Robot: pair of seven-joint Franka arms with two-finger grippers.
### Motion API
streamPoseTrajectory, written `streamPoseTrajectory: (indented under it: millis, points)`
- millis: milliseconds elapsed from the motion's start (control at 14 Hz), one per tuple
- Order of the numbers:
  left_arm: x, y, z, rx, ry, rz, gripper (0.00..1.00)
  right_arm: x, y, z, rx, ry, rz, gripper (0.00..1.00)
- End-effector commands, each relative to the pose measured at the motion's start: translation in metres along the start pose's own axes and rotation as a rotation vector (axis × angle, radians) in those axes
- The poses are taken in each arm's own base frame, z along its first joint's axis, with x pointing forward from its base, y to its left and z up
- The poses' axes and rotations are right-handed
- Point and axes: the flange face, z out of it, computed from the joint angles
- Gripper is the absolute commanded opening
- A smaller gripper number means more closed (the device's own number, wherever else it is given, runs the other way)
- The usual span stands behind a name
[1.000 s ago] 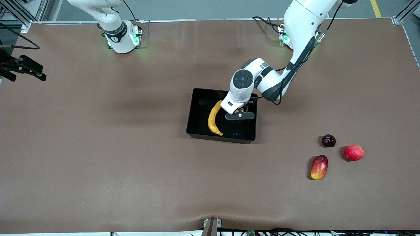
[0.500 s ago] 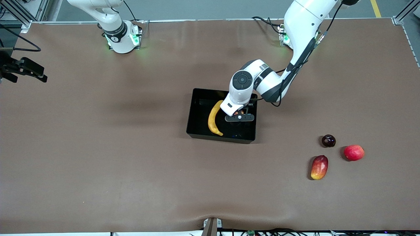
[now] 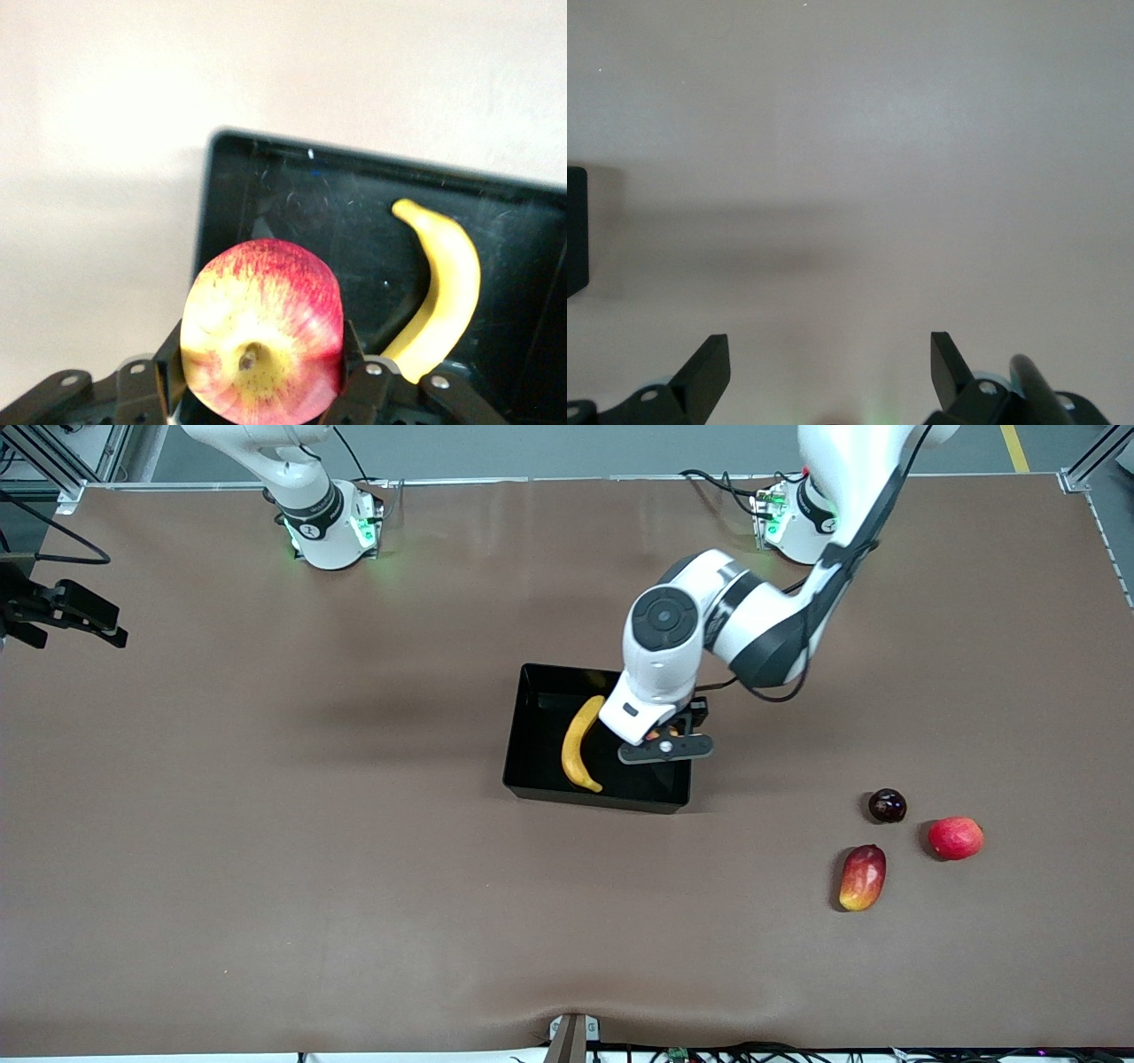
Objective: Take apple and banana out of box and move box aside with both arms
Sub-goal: 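Carry the apple to the mango and plum and lower it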
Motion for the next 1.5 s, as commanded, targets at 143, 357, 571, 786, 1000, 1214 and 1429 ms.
streamPoseTrajectory:
  millis: [143,357,571,786,1000,1214,1429]
  points:
    - [0.072,-0.101,-0.022,-0.002,0.018,0.063,0.00,0.002,0.004,-0.003,0.014,0.003,-0.004,1.00]
    - [0.110,-0.179,-0.004,-0.004,-0.008,0.129,0.00,0.002,0.005,-0.003,0.014,0.003,-0.002,1.00]
    - [0.138,-0.239,0.031,-0.003,-0.027,0.178,0.00,0.002,0.005,-0.003,0.014,0.003,-0.002,1.00]
    - [0.163,-0.295,0.057,0.027,0.027,0.268,0.00,0.002,0.005,-0.003,0.014,0.003,-0.002,1.00]
    - [0.181,-0.335,0.085,0.045,0.082,0.337,0.00,0.002,0.005,-0.003,0.014,0.003,-0.002,1.00]
    - [0.206,-0.383,0.111,0.042,0.135,0.412,0.00,0.002,0.005,-0.003,0.014,0.003,-0.002,1.00]
    - [0.227,-0.415,0.139,0.044,0.196,0.453,0.00,0.002,0.006,-0.003,0.014,0.003,-0.001,1.00]
